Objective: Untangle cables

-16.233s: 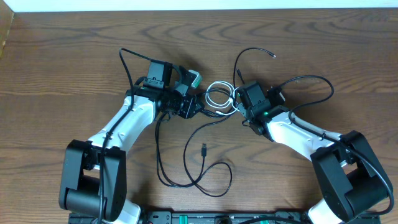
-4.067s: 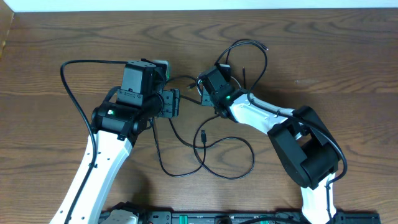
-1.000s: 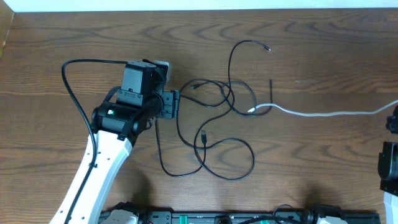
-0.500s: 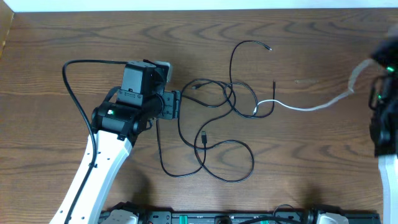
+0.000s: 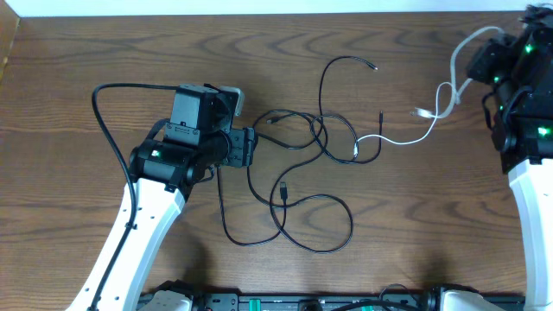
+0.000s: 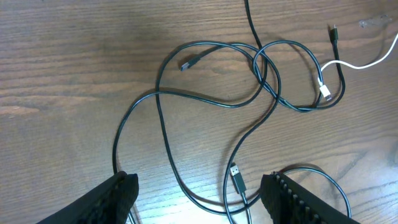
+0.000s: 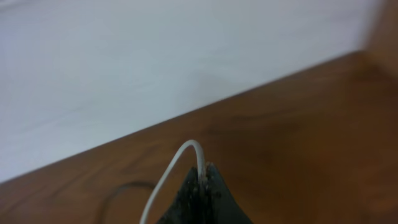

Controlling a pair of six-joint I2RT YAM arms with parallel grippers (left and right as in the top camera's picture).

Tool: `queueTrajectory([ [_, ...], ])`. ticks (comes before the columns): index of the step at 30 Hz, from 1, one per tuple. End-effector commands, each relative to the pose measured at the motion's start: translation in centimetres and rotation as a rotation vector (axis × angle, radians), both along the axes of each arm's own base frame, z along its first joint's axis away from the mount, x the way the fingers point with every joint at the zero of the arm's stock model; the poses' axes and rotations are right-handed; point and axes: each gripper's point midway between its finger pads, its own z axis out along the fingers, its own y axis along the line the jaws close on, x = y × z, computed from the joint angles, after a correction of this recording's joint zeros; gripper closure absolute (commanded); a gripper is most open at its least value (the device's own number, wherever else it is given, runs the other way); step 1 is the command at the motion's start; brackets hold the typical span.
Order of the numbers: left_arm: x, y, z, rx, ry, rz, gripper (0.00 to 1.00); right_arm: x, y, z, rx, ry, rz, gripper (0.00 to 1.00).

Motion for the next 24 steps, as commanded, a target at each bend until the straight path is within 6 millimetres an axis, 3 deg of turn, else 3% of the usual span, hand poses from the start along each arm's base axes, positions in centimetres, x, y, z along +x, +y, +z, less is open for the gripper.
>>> queueTrajectory([
  [1, 0.0, -0.1, -0.2, -0.001, 0.007, -0.014, 0.31, -2.2, -4.8, -0.6, -0.049, 0.043, -0.273, 0.99],
  [6, -0.1, -0.1, -0.3, 0.0, 0.011, -0.014, 0.31, -7.4, -8.6, -3.2, 0.084, 0.075, -0.69, 0.99],
  [9, -0.4, 0.0, -0.5, 0.004, 0.026, -0.014, 0.31, -10.7, -11.2, -2.6, 0.055, 0.011, -0.93, 0.99],
  [13, -0.5, 0.1, -0.5, 0.015, 0.025, -0.029, 0.31, -12.6, -13.2, -1.7, 0.021, -0.023, -1.038, 0.99],
  [18, -0.2, -0.4, -0.2, 0.008, -0.002, -0.063, 0.31, -11.0, -13.2, -3.7, 0.194, 0.029, -0.91, 0.99],
  [24, -2.8, -5.4, 1.1, -0.13, -0.048, -0.429, 0.32, -7.4, -9.6, -5.2, 0.327, 0.115, -0.593, 0.99],
])
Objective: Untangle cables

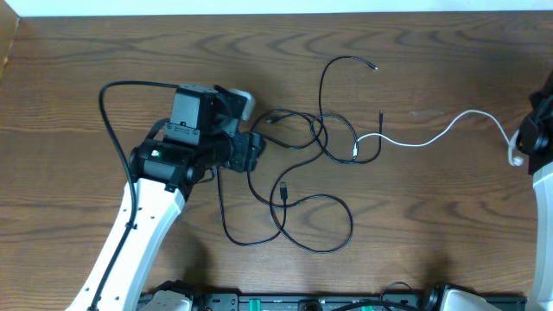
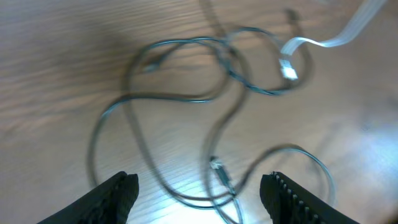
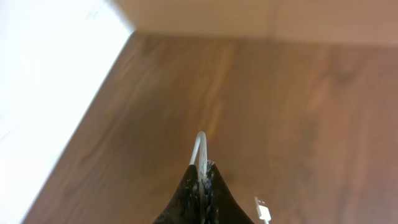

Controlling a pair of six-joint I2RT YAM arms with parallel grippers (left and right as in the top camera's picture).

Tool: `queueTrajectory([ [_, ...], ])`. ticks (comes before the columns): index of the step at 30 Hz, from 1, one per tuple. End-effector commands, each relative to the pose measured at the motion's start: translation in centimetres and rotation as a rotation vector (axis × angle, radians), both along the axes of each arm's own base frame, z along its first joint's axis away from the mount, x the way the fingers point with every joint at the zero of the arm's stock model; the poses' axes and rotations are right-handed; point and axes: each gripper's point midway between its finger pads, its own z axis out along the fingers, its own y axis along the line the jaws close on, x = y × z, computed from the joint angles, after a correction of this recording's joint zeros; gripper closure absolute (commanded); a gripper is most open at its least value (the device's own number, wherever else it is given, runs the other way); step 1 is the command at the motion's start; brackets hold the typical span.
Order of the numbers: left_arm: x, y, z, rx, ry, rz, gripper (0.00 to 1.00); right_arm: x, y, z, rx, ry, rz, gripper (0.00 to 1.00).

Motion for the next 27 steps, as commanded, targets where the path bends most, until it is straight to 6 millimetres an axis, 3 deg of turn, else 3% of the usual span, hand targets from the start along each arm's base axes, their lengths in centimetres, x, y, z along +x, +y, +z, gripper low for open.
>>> queueTrajectory([
  [1, -2.0, -3.7, 0.6, -0.088, -0.031, -0.275, 0.32, 2.4, 3.4, 0.0, 0.098, -0.036, 0.238, 0.99],
  [6, -2.9, -6.3, -1.8, -0.032, -0.033, -0.459, 0.32, 3.3, 5.0, -0.2, 0.135, -0.038, 0.346, 0.99],
  [9, -2.2, -7.9, -4.1, 0.0, -0.018, -0.505, 0.31, 3.6, 5.9, -0.3, 0.146, -0.031, 0.406, 0.99],
  [14, 0.2, -9.8, -7.4, 0.029, -0.034, -0.522, 0.31, 3.6, 6.9, -0.8, 0.185, -0.022, 0.45, 0.99],
  [22, 5.9, -11.3, -10.4, 0.084, -0.192, -0.493, 0.32, 3.4, 7.8, -1.4, 0.208, 0.007, 0.501, 0.99],
  [27, 8.2, -12.5, -11.5, 0.07, -0.273, -0.492, 0.33, 3.5, 8.4, -1.5, 0.219, 0.012, 0.535, 0.99],
])
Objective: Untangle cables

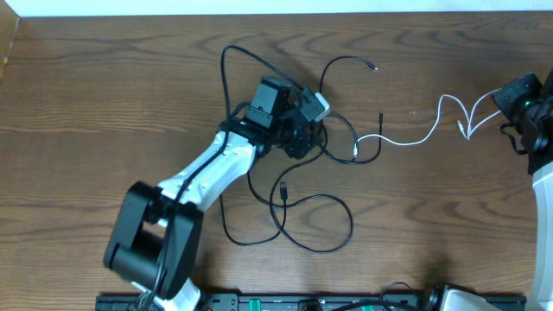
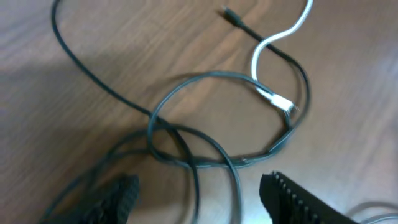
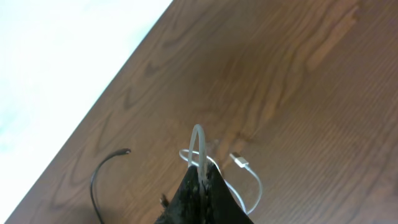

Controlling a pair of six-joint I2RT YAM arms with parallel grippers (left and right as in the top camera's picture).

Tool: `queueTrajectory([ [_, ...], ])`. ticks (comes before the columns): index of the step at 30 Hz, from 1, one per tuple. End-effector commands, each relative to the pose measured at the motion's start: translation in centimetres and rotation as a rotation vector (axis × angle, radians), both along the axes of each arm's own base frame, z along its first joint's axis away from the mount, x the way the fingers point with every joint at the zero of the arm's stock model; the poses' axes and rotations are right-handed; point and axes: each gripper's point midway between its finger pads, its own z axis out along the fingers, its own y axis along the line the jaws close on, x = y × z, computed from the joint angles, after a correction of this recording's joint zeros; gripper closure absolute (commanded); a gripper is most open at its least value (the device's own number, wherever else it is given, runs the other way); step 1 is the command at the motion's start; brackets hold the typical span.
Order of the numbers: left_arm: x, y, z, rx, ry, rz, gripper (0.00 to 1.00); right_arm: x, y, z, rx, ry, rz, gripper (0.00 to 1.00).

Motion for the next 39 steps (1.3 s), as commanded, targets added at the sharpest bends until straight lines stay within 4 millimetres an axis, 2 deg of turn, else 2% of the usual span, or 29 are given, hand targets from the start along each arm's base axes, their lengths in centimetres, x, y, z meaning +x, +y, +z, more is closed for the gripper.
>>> queueTrajectory([
  [1, 1.5, -0.3, -1.6, 0.014, -0.046, -0.004, 0.36, -0.1, 0.9, 0.6, 0.003, -0.013, 0.055, 0.99],
  [3, 2.1, -0.6, -2.0, 0.005, -0.065, -0.003, 0.46, 0.0, 1.3, 0.5, 0.013, -0.012, 0.072, 0.99],
  [4, 2.4, -0.8, -2.3, 0.002, -0.072, -0.002, 0.47, 0.0, 1.5, 0.5, 0.016, -0.012, 0.086, 0.99],
  [14, 4.2, -1.6, -4.3, -0.017, -0.119, 0.004, 0.46, -0.6, 1.8, -0.2, 0.033, 0.026, 0.094, 0.99],
  [25, 4.1, -1.5, -7.8, -0.002, -0.068, 0.013, 0.45, -0.9, 2.5, -0.6, 0.051, 0.043, 0.114, 0.99],
  [39, 5.6, -2.2, -7.8, -0.09, -0.058, 0.1, 0.45, -1.5, 2.9, -1.2, 0.051, 0.085, 0.132, 0.99],
])
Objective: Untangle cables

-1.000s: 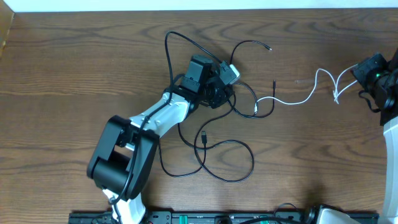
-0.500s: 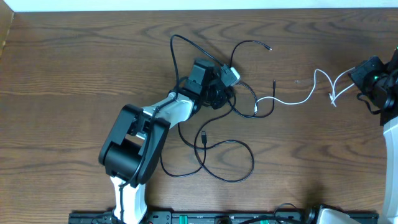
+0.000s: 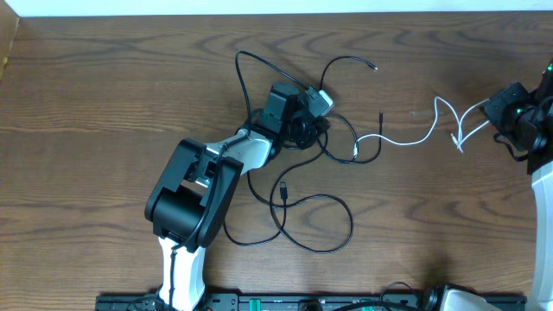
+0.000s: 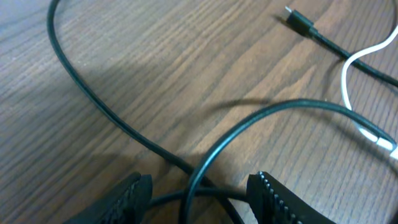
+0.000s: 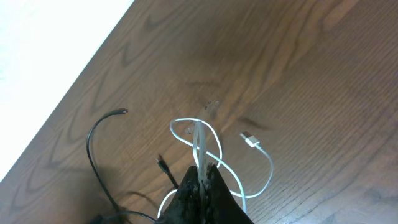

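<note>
Two black cables [image 3: 298,164] lie looped over each other mid-table. A white cable [image 3: 402,142] runs from the tangle's right side to the far right. My left gripper [image 3: 318,121] is low over the knot's top, open. In the left wrist view its fingers [image 4: 138,190] straddle crossing black strands [image 4: 199,177] without closing on them. My right gripper [image 5: 200,169] is shut on the white cable [image 5: 249,163], which hangs in slack loops with its plug [image 5: 250,140] on the wood.
A black plug [image 4: 298,22] and one white plug end [image 4: 373,134] lie just beyond the left fingers. One black cable end [image 3: 371,65] curls toward the back. The table's far edge and a white wall [image 5: 56,50] lie behind.
My left gripper has come down closer onto the crossing black strands, still open. The right gripper holds the white cable at much the same spot, its loops slightly shifted.
At first my left gripper hovered open left of the tangle while the right held the white cable at the far right. The white cable was then drawn out straighter rightward. Later the left arm was over the knot's top, and now its fingers straddle the strands.
</note>
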Controlling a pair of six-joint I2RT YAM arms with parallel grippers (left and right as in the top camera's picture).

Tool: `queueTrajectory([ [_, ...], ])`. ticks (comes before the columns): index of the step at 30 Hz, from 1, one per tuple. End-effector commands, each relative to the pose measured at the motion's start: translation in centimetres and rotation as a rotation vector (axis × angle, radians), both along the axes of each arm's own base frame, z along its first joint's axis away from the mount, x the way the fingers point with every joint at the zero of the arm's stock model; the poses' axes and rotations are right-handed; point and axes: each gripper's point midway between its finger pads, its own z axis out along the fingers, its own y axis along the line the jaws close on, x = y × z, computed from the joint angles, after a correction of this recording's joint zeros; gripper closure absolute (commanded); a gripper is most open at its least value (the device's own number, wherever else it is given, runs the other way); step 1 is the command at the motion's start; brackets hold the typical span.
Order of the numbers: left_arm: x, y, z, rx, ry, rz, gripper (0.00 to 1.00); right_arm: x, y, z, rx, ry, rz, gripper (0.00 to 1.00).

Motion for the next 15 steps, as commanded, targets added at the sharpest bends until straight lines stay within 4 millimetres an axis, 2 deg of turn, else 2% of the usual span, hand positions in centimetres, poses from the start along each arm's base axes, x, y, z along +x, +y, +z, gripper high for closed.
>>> queueTrajectory([
  [1, 0.1, 0.1, -1.0, -0.015, 0.037, 0.036, 0.45, -0.2, 0.5, 0.6, -0.013, -0.008, 0.03, 0.99],
  [5, 0.3, 0.0, -1.5, -0.036, 0.061, 0.062, 0.46, -0.5, 0.6, 0.3, -0.014, 0.008, 0.036, 0.99],
  [7, 0.1, 0.1, -2.0, -0.035, 0.076, 0.067, 0.5, -0.6, 0.6, 0.2, -0.012, 0.013, 0.036, 0.99],
  [10, -0.1, 0.2, -2.4, -0.03, 0.096, 0.073, 0.64, -0.6, 0.6, 0.2, -0.012, 0.015, 0.036, 0.99],
  [13, -0.4, 0.3, -2.8, -0.02, 0.114, 0.073, 0.81, -0.6, 0.6, 0.2, -0.012, 0.016, 0.036, 0.99],
  [14, -0.5, 0.4, -2.9, -0.016, 0.121, 0.074, 0.9, -0.6, 0.6, 0.2, -0.012, 0.016, 0.036, 0.99],
  [15, -0.6, 0.4, -2.9, -0.013, 0.126, 0.074, 0.92, -0.6, 0.6, 0.2, -0.012, 0.016, 0.036, 0.99],
])
